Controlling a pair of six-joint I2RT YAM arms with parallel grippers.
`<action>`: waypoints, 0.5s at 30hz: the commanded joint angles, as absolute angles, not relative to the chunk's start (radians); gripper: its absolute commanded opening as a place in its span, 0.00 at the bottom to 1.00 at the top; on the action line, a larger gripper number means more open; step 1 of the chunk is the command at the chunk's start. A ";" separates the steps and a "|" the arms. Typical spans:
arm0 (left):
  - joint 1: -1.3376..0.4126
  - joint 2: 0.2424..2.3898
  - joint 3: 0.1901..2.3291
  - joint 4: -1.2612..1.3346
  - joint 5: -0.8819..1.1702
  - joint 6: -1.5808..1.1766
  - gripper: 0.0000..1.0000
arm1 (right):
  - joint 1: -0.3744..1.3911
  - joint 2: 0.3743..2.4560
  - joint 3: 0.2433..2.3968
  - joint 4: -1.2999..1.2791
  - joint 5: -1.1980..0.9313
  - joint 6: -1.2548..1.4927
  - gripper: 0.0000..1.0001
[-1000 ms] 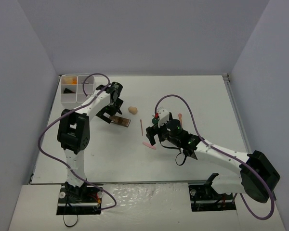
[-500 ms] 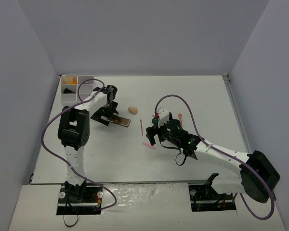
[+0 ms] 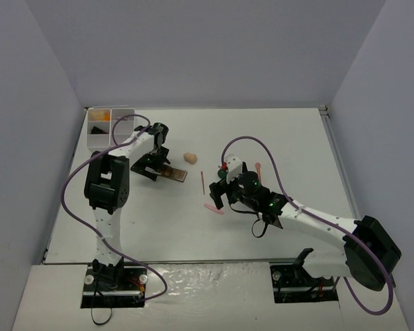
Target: Organize the makeup
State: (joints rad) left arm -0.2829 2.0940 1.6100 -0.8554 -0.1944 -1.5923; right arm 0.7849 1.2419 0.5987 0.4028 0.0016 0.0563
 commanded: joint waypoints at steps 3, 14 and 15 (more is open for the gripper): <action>-0.285 2.126 1.662 -0.929 -0.199 -1.623 0.77 | 0.782 1.229 0.650 0.454 0.033 0.063 0.99; -0.286 2.178 1.747 -1.013 -0.195 -1.606 0.71 | 0.784 1.226 0.652 0.448 0.038 0.061 0.99; -0.285 2.177 1.745 -1.011 -0.195 -1.606 0.70 | 0.784 1.226 0.653 0.448 0.037 0.061 0.99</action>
